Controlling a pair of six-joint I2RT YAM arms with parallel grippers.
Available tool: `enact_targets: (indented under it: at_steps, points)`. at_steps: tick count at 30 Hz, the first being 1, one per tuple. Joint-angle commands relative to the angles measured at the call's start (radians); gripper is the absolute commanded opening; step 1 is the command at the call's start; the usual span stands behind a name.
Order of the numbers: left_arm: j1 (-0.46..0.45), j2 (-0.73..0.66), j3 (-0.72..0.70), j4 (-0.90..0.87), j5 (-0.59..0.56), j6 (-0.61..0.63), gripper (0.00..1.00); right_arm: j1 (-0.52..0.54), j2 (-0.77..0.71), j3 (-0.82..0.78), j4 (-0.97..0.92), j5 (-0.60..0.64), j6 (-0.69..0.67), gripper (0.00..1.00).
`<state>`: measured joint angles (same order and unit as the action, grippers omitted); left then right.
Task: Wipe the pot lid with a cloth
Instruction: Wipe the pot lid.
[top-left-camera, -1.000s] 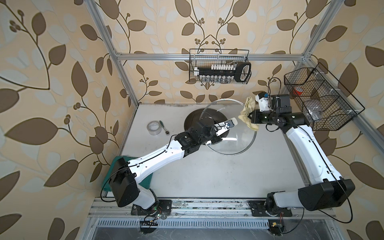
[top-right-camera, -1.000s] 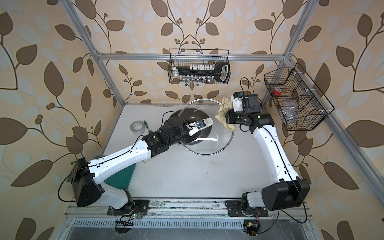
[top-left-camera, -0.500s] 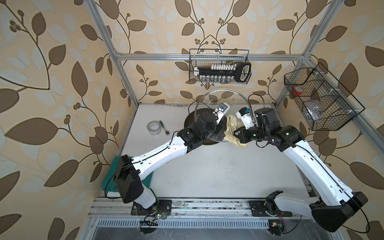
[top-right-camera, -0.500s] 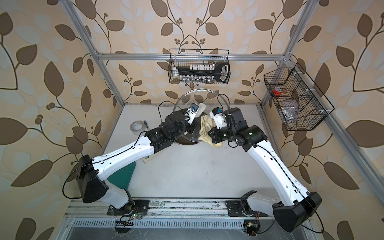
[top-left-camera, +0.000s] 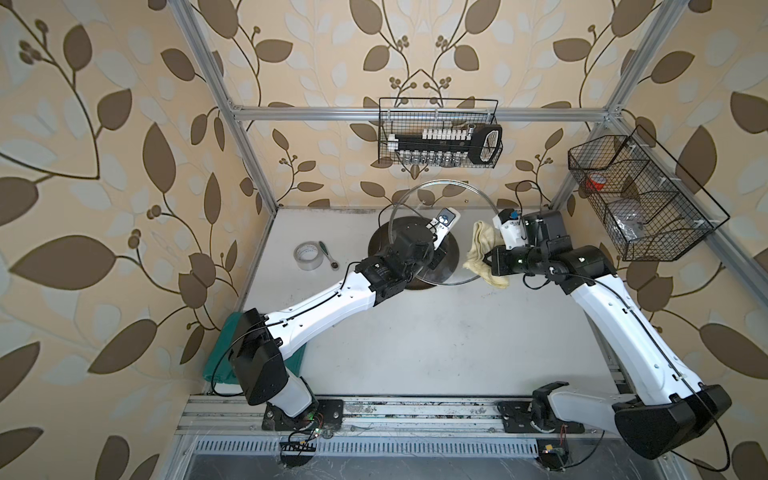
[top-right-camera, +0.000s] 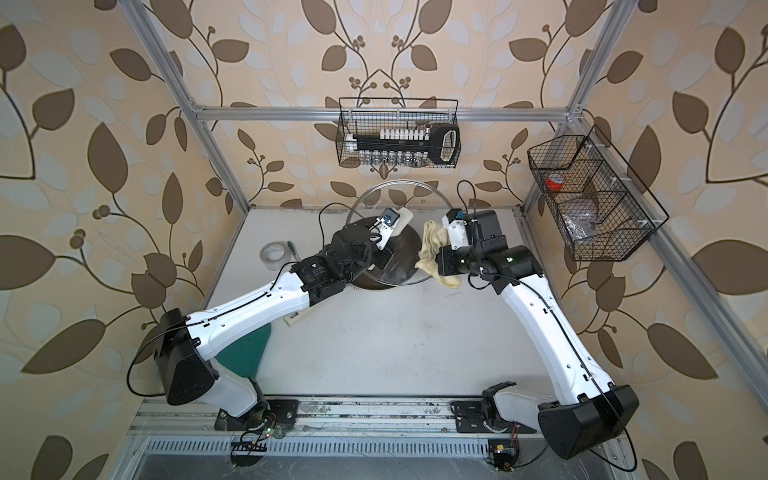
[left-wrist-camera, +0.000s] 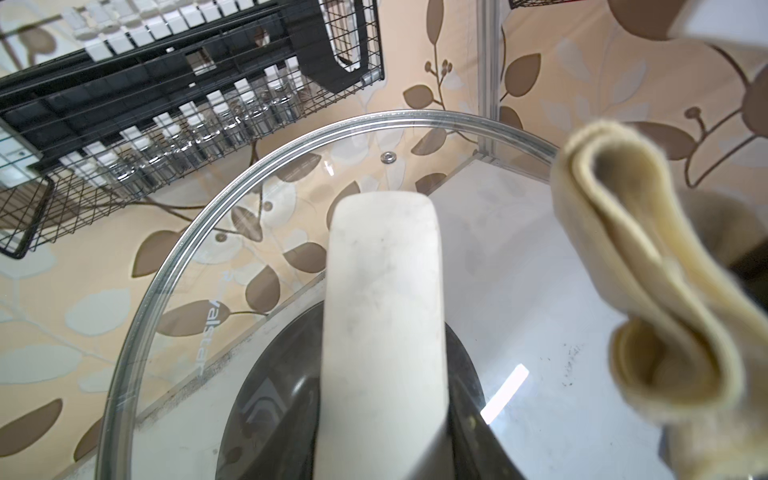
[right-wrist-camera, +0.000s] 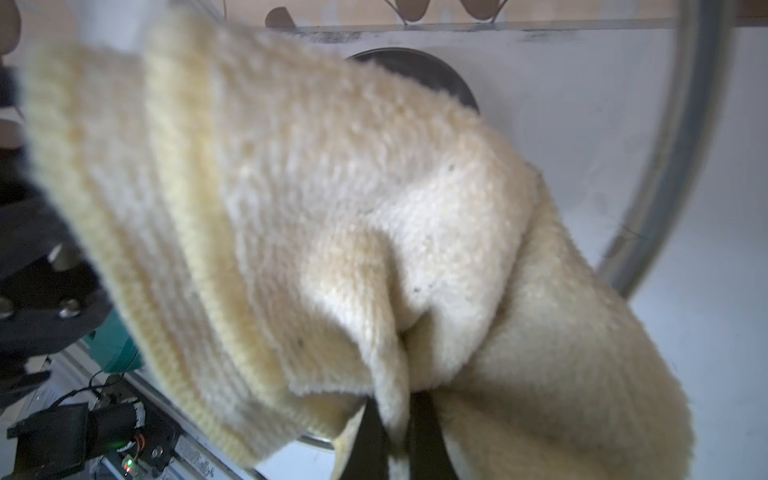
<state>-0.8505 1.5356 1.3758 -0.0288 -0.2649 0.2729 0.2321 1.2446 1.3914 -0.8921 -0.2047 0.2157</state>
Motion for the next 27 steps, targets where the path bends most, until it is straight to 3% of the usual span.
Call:
enact_targets:
  at_steps: [1,6,12,20,27]
  points:
    - [-0.010,-0.137,0.066,0.289,0.140,0.081,0.00,-0.080,0.022,0.063,-0.062,-0.012,-0.018,0.00]
    - [-0.010,-0.157,0.064,0.235,0.289,0.221,0.00,-0.132,0.113,0.149,-0.088,-0.003,-0.034,0.00]
    - [-0.010,-0.180,0.036,0.180,0.416,0.460,0.00,-0.114,0.238,0.300,-0.090,-0.036,-0.037,0.00]
    - [-0.010,-0.181,0.051,0.086,0.448,0.624,0.00,0.077,0.377,0.477,-0.132,0.011,-0.062,0.00]
    - [-0.011,-0.179,0.039,0.093,0.458,0.634,0.00,0.262,0.477,0.583,-0.134,0.016,-0.047,0.00]
